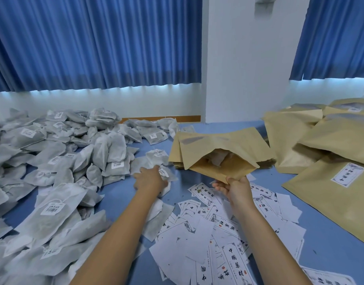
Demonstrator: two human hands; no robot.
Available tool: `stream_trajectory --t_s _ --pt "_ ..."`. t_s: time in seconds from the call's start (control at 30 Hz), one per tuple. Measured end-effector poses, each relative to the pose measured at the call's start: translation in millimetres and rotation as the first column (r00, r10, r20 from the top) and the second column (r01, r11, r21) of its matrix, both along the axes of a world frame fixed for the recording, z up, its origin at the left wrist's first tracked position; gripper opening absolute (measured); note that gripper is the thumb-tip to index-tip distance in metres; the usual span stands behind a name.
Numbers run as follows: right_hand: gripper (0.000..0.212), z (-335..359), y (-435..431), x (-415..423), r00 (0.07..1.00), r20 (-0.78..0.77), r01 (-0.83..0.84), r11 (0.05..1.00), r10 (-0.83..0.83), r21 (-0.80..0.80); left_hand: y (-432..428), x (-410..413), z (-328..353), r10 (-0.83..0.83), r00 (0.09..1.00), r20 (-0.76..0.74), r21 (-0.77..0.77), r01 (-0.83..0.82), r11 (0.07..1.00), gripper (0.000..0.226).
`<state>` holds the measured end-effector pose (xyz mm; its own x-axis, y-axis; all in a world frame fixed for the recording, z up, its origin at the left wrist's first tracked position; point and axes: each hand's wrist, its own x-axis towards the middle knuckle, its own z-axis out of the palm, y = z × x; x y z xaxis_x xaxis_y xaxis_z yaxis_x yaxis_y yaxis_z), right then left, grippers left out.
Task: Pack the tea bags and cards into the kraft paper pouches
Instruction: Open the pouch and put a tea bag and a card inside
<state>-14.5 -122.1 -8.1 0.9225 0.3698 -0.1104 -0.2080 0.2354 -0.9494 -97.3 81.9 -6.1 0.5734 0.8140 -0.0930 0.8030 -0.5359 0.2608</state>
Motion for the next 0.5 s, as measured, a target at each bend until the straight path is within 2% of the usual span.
stream_trajectory --t_s 0.07,0.1,0.13,0.17,0.2,0.23,0.27,0.3,0.33,0.37,0.43,0.5 --pt "0.020 0 0 -1 1.000 0.001 0.001 1.000 -0.001 -0.004 -8 2 0 -0.004 0.966 0.257 0.109 -0.025 0.994 0.054" --pt "0.021 0 1 -2 1.000 -0.002 0.000 1.000 0.000 -0.002 -14 2 1 -0.021 0.895 0.446 0.168 -0.061 0.984 0.053" --pt "0.020 0 1 -2 1.000 -0.005 0.003 1.000 -0.004 -0.006 -20 3 5 -0.056 0.758 0.650 0.196 -0.096 0.976 0.055" --pt "0.020 0 1 -2 1.000 -0.007 0.010 1.000 -0.010 0.002 -27 1 11 -0.106 0.556 0.825 0.198 -0.107 0.974 0.058" --pt "0.019 1 0 -2 1.000 -0.012 0.017 1.000 -0.017 -0.001 -34 -1 17 -0.172 0.325 0.930 0.210 -0.087 0.974 0.060" --pt "0.019 1 0 -2 1.000 -0.016 0.019 1.000 -0.019 -0.004 -41 -4 22 -0.247 0.135 0.960 0.255 -0.043 0.966 0.062" --pt "0.020 1 0 -3 1.000 -0.018 0.019 1.000 -0.020 -0.017 -50 -8 28 -0.348 0.034 0.937 0.348 0.010 0.938 0.062" --pt "0.020 1 1 -3 1.000 -0.016 0.015 1.000 -0.015 -0.017 -59 -10 31 -0.477 -0.006 0.879 0.476 0.085 0.875 0.062" --pt "0.020 0 1 -3 1.000 -0.010 0.018 1.000 -0.018 -0.021 -68 -11 34 -0.604 -0.003 0.797 0.593 0.197 0.781 0.062" --pt "0.018 -1 2 -4 1.000 -0.009 0.027 1.000 -0.027 -0.003 -78 -8 35 -0.712 0.041 0.701 0.663 0.332 0.671 0.063" --pt "0.008 -4 4 -5 0.998 0.053 0.034 0.999 -0.032 -0.037 -96 1 33 -0.862 0.189 0.470 0.680 0.546 0.490 0.063" --pt "0.010 -5 5 -9 0.992 0.123 0.052 0.992 -0.037 -0.118 -106 13 25 -0.885 0.348 0.310 0.651 0.601 0.464 0.060"
